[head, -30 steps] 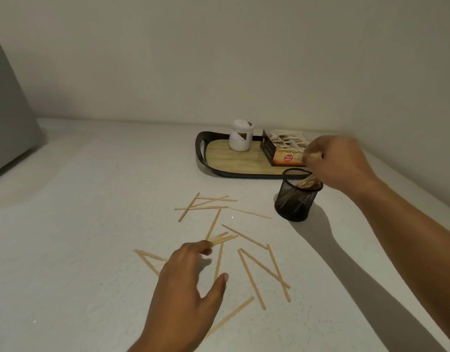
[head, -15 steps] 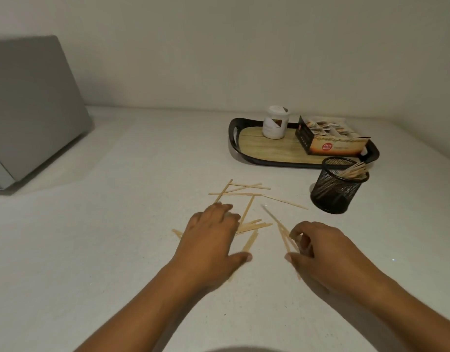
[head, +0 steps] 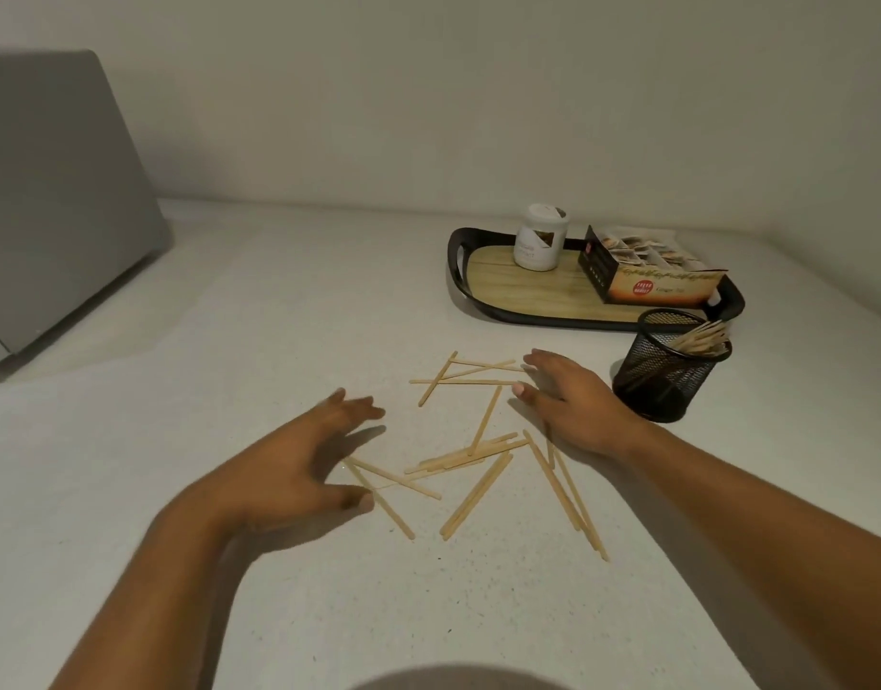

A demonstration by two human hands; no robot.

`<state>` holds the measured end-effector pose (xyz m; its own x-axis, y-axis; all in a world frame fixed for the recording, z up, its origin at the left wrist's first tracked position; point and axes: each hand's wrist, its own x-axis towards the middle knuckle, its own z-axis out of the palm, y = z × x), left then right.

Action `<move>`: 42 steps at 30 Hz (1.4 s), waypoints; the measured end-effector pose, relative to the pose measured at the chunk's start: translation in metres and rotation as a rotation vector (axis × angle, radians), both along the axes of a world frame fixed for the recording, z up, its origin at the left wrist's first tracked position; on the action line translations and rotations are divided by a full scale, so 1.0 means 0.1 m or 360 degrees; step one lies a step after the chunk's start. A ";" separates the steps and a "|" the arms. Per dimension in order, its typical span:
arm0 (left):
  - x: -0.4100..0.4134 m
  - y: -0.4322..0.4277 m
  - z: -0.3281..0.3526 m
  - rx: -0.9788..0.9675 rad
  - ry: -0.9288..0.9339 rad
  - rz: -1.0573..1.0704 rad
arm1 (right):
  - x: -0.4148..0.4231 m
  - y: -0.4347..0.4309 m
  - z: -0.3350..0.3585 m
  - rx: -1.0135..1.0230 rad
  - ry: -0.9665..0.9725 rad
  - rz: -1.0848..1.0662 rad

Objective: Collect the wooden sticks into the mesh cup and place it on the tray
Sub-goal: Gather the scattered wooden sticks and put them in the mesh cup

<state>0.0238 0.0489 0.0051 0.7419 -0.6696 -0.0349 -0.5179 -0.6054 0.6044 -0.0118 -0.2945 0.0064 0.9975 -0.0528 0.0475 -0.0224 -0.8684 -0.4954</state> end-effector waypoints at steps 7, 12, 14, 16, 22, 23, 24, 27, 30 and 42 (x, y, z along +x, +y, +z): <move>-0.05 -0.23 -0.16 -0.0046 -0.0199 0.0112 | 0.50 0.17 -0.04 -0.0145 0.0045 0.0254; -0.13 -0.41 -0.21 -0.0032 -0.0425 0.0252 | 0.55 0.44 0.08 -0.0458 0.0109 0.0702; -0.15 -0.43 -0.21 -0.0028 -0.0448 0.0293 | 0.44 0.48 0.13 -0.0600 0.0032 0.0679; -0.17 -0.44 -0.19 -0.0031 -0.0500 0.0316 | 0.26 0.51 0.19 -0.0731 -0.0083 0.0640; -0.28 -0.49 -0.08 0.0038 -0.0546 0.0141 | -0.40 0.44 0.24 -0.0630 -0.0065 0.0554; -0.30 -0.49 -0.06 0.0072 -0.0524 0.0085 | -0.46 0.38 0.25 -0.0504 -0.0071 0.0465; -0.31 -0.49 -0.06 0.0110 -0.0509 0.0032 | -0.49 0.30 0.26 -0.0390 -0.0109 0.0327; -0.33 -0.48 -0.07 0.0182 -0.0478 -0.0041 | -0.52 0.02 0.25 -0.0354 -0.0109 -0.0094; -0.34 -0.52 -0.08 0.0132 -0.0486 -0.0024 | -0.61 -0.04 0.17 -0.0441 0.0026 -0.0188; -0.38 -0.63 -0.12 -0.0063 -0.0465 0.0025 | -0.94 0.35 0.07 -0.0204 -0.0197 0.0168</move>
